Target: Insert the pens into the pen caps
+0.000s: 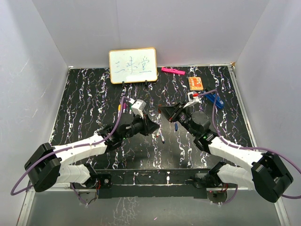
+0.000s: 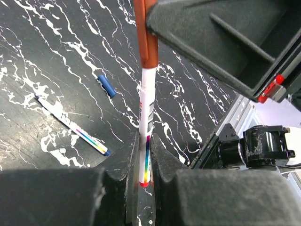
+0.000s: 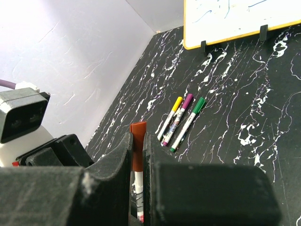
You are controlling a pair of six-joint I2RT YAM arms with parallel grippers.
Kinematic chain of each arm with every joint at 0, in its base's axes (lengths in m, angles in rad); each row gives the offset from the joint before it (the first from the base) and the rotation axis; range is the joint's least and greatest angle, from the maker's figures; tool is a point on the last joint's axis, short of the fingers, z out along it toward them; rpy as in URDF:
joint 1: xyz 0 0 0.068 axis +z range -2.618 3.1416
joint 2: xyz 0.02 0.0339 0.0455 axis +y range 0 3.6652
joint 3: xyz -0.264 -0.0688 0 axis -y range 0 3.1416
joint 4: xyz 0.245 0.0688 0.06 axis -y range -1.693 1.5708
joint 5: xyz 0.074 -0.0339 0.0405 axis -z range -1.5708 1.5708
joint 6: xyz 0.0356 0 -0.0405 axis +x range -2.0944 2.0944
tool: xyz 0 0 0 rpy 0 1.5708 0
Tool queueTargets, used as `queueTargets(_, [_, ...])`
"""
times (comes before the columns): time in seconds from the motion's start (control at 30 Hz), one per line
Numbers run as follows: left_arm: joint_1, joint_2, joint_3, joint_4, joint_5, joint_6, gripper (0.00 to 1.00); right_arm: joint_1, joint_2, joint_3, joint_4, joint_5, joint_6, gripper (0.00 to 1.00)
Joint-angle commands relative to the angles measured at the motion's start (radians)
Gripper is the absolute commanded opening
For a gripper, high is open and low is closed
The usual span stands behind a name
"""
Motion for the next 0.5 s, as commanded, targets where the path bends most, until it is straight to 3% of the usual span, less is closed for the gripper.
queueTargets(0.0, [0.003,-0.002,0.022,0.056,-0.044,0.002,0.0,0.018,-0.001,0.002,0.033,0.006,0.004,0.0])
queueTargets(0.47, [0.008,0.015,0.083,0.113,-0.116,0.062,0.0,0.046,0.032,0.021,-0.087,-0.047,-0.042,0.0])
